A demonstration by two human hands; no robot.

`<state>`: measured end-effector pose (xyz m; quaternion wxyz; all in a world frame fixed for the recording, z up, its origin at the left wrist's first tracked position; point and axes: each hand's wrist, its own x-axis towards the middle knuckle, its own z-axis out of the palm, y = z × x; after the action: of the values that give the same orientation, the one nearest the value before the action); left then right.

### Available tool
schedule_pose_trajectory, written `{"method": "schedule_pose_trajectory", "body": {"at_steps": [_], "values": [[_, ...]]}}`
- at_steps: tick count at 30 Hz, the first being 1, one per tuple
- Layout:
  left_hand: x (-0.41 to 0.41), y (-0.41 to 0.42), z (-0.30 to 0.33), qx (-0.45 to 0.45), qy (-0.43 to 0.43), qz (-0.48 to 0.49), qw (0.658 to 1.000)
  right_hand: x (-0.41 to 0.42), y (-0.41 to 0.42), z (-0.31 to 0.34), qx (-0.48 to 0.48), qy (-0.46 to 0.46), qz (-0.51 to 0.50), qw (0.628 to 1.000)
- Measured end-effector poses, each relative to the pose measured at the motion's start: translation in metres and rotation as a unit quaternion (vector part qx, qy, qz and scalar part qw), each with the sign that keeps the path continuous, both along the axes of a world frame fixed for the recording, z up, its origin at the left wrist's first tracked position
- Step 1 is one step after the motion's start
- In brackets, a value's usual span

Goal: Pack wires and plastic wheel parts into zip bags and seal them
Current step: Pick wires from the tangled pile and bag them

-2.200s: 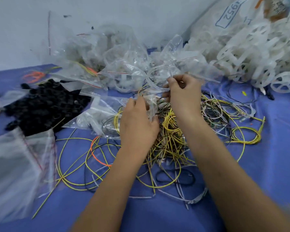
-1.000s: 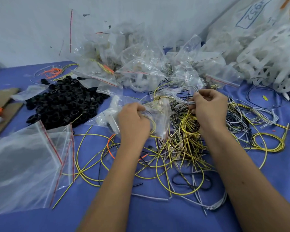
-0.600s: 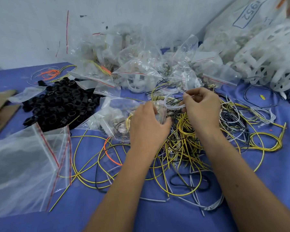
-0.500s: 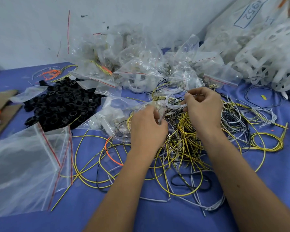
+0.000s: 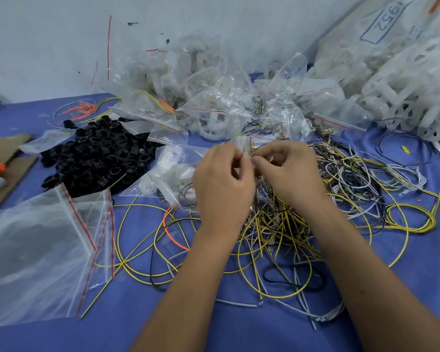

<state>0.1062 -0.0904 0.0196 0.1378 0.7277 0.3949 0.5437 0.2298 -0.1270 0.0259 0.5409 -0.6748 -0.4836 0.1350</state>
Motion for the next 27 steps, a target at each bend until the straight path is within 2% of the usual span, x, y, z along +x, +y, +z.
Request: {"method": "schedule_pose_trajectory", "body": {"at_steps": [3,6,8,13,16,19,21,24,27], "values": [[0.003,-0.007,0.001,0.072,0.012,-0.007,0.997,-0.008,-0.001,0.000,-0.019,0.044,0.112,0.992],[0.003,-0.010,0.000,0.086,-0.006,-0.012,0.996,-0.014,-0.003,0.001,-0.008,0.110,0.193,0.975],[0.003,-0.010,0.000,0.083,-0.013,-0.020,0.996,-0.014,-0.004,0.002,-0.010,0.113,0.191,0.975],[0.006,-0.012,0.000,0.068,-0.020,-0.062,0.996,-0.010,-0.001,-0.002,-0.033,-0.050,0.102,0.993],[0.005,-0.009,-0.001,0.063,-0.028,-0.078,0.995,-0.015,-0.003,0.002,-0.013,-0.095,0.143,0.985],[0.003,-0.008,0.001,0.071,-0.046,-0.075,0.994,-0.022,-0.006,0.001,-0.007,-0.033,0.270,0.962],[0.003,-0.007,0.002,0.079,-0.051,-0.079,0.992,-0.022,-0.005,-0.002,-0.038,-0.040,0.300,0.952],[0.000,-0.006,0.004,0.080,-0.050,-0.104,0.990,-0.019,-0.004,-0.005,-0.047,-0.033,0.292,0.955],[-0.010,0.009,0.006,0.063,-0.010,-0.081,0.995,-0.021,-0.001,-0.003,-0.048,0.053,0.232,0.970]]}}
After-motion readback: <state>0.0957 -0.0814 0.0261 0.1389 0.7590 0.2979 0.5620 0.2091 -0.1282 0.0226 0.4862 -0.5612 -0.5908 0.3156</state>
